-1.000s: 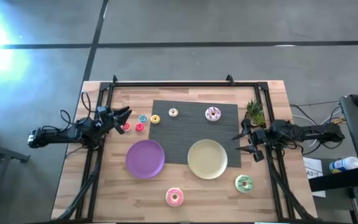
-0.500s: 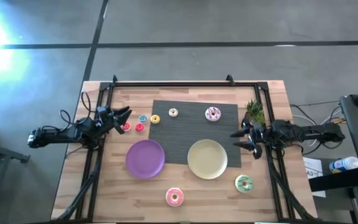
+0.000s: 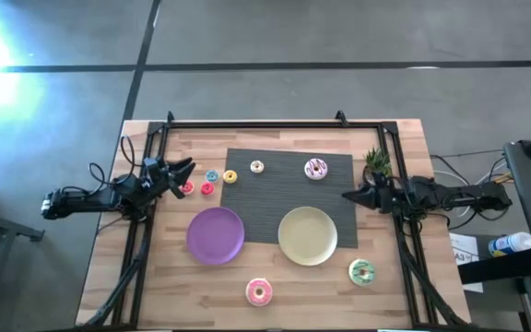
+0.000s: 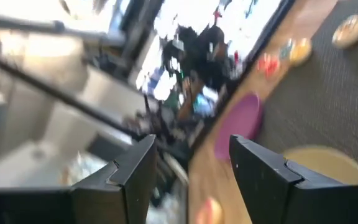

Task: Pick & Place donuts
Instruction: Put the large blue donut on the white plate

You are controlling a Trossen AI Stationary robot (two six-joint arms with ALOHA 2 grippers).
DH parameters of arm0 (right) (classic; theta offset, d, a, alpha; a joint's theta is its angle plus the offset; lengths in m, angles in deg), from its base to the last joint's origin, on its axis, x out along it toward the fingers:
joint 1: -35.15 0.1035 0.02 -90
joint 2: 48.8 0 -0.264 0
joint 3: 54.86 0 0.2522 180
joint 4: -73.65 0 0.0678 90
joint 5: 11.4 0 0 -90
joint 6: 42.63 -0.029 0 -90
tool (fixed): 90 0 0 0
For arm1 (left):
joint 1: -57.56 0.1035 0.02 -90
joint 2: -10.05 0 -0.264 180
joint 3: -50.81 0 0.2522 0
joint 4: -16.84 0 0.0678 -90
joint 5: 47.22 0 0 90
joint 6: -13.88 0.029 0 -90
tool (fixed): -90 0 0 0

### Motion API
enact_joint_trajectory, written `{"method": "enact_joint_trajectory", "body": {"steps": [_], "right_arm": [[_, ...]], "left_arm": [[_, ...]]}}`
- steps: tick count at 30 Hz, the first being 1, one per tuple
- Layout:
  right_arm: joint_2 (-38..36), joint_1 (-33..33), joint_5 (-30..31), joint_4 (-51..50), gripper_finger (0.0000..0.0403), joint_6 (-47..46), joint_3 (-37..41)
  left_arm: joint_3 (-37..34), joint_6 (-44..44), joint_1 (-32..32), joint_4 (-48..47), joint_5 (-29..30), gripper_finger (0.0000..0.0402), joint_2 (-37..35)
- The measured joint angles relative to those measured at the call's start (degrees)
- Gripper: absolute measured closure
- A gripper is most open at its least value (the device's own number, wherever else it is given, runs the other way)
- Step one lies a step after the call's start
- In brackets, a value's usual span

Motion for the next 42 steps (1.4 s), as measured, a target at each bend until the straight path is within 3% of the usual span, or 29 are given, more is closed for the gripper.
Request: {"method": "enact_joint_trajectory", "body": {"steps": [5, 11, 17, 21, 24, 28, 32, 42], "right_arm": [[2.48, -0.04, 1.56, 0.93, 0.0209, -5.55, 0.0], [13.65, 4.26, 3.06, -2.71, 0.0209, -12.66, -2.68], [31.48, 9.76, -0.35, -29.42, 0.0209, -13.13, -19.77], [43.32, 11.85, -5.83, -50.98, 0.0209, -7.09, -31.84], [50.54, 12.55, -10.57, -60.07, 0.0209, -1.67, -37.24], [58.33, 13.68, -19.64, -62.25, 0.0209, 3.63, -40.02], [64.62, 17.44, -24.46, -62.21, 0.0209, 6.84, -40.44], [73.19, 26.46, -22.41, -54.82, 0.02, 11.57, -40.41]], "left_arm": [[-0.01, 0.0, -0.01, 0.0, 0.01, 0.0278, 0.0], [0.0, 0.0, -0.02, -0.02, 0.0, 0.0278, 0.0], [0.0, 0.0, -0.01, -0.01, 0.01, 0.0278, 0.0], [0.01, -0.02, 0.0, -0.02, 0.01, 0.0278, -0.01], [0.0, -0.01, 0.0, -0.02, -0.01, 0.0278, 0.0], [0.01, 0.0, 0.0, -0.02, -0.01, 0.0278, -0.01], [0.01, 0.0, 0.0, -0.02, -0.01, 0.0278, 0.01], [-0.01, 0.0, 0.0, 0.0, -0.01, 0.0278, 0.01]]}}
